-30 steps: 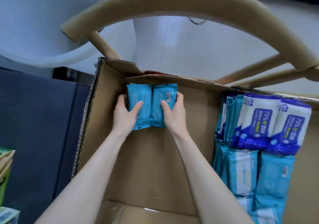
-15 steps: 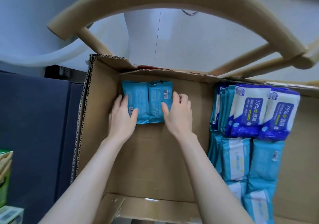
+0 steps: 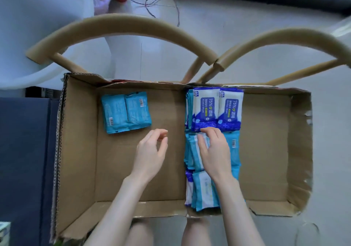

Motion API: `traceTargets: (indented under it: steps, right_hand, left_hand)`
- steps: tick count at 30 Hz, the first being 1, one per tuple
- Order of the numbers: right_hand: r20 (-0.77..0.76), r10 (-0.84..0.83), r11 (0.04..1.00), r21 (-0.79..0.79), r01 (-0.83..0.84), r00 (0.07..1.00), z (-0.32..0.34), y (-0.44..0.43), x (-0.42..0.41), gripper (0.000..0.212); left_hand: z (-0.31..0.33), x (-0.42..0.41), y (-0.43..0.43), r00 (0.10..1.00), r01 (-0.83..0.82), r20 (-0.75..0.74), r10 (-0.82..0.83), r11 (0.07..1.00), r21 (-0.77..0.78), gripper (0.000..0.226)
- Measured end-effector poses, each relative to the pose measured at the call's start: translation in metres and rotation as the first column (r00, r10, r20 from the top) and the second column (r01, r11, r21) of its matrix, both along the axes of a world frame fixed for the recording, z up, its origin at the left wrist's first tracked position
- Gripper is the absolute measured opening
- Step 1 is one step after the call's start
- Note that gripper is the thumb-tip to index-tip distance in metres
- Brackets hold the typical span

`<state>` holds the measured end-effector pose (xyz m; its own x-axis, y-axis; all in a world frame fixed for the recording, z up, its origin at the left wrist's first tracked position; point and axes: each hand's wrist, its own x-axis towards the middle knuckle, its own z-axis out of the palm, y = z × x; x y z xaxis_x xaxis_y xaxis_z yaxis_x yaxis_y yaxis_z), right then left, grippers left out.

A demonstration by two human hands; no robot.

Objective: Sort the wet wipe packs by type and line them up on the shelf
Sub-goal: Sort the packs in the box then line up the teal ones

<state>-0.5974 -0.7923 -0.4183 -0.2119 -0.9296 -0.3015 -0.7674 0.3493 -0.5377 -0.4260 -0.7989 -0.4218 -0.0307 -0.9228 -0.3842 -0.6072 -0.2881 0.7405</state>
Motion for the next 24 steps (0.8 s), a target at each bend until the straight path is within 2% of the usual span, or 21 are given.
traceTargets:
  steps: [5,10,16,20,24]
  right_hand:
    - [0.023,-0.045,0.999,0.019,0.044,0.999,0.001,0.008,-0.059,0.018]
    - [0.068,-0.007,1.0,0.029,0.005,0.998,-0.018,-0.015,-0.105,0.016]
    - [0.066,-0.004,1.0,0.0,0.004,0.998,-0.037,-0.054,-0.133,0.044]
    - [0.194,-0.178,0.98,0.128,0.155,0.965,-0.049,-0.073,-0.135,0.066]
    - [0.279,-0.27,0.957,0.183,0.225,0.921,-0.056,-0.089,-0.14,0.053]
  left_hand:
    - [-0.001,-0.065,0.0,1.0,-0.003,-0.019,0.004,1.0,0.028,0.018]
    - [-0.021,-0.122,-0.014,0.982,-0.19,0.025,0.189,0.979,0.078,0.028]
    - [-0.042,-0.162,-0.047,0.924,-0.377,0.102,0.369,0.923,0.074,0.05]
    - [-0.048,-0.172,-0.062,0.885,-0.453,0.161,0.437,0.888,0.08,0.056]
    - [-0.05,-0.17,-0.071,0.869,-0.49,0.123,0.479,0.867,0.093,0.059]
